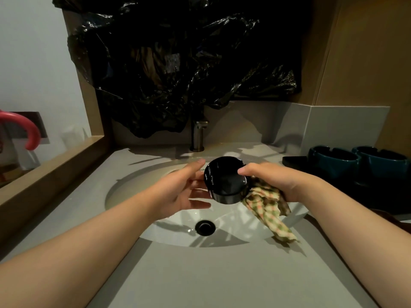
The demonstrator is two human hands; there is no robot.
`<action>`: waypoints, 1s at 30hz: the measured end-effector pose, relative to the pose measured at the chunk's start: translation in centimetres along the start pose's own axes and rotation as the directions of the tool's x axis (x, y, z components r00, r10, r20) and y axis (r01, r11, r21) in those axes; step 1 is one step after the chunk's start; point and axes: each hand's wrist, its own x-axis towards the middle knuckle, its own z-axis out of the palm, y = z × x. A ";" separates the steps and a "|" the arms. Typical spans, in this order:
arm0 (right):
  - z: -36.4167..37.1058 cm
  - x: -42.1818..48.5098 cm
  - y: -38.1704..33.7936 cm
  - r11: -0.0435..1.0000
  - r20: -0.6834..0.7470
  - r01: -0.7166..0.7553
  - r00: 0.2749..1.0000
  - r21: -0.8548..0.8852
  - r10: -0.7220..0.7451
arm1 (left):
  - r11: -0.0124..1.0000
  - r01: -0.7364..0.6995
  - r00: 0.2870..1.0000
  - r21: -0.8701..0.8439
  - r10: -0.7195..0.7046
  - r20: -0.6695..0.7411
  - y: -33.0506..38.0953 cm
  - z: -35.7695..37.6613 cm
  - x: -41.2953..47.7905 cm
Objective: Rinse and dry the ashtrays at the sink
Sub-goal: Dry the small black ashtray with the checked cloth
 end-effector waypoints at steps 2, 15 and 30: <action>0.2 -0.2 -0.1 0.999 0.021 0.021 1.000 -0.048 -0.020 | 0.999 0.018 1.000 -0.027 -0.018 0.007 0.2 0.2 -0.2; -1.8 -0.1 -1.2 0.842 -0.408 0.313 0.905 0.439 -0.124 | 0.987 -0.089 0.982 -0.135 0.064 -0.178 0.0 -0.5 0.4; 3.9 -1.1 -1.5 0.362 -0.011 0.337 0.718 -0.869 -0.696 | 0.988 -0.135 0.947 -0.080 0.105 -0.303 -0.5 0.6 0.9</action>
